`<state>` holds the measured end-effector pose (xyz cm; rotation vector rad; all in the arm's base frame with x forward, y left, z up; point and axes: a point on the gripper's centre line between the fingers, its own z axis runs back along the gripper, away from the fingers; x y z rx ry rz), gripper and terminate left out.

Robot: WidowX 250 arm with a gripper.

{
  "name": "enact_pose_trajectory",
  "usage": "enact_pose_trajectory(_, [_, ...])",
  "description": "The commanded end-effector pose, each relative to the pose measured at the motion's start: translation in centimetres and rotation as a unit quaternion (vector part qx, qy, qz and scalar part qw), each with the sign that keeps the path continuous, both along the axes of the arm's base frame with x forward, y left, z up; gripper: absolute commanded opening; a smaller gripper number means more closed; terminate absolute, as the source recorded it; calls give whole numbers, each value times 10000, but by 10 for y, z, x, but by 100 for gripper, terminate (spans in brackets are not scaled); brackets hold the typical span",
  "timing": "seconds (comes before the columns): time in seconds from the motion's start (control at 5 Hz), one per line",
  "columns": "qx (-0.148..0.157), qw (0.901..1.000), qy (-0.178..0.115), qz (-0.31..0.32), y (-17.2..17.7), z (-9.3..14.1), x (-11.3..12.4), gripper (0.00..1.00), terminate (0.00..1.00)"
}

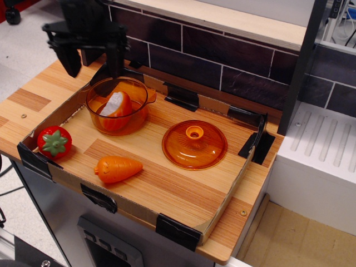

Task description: Take sushi out of pot

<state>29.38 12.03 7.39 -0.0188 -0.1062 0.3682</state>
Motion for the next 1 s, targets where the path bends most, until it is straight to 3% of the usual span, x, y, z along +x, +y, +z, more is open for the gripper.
enact_pose_trajectory(0.0, [140,9996,-165,153,2,-1,17,100,0])
enact_pose_trajectory(0.8, [106,9992,45,378,-5,-31,16,100,0])
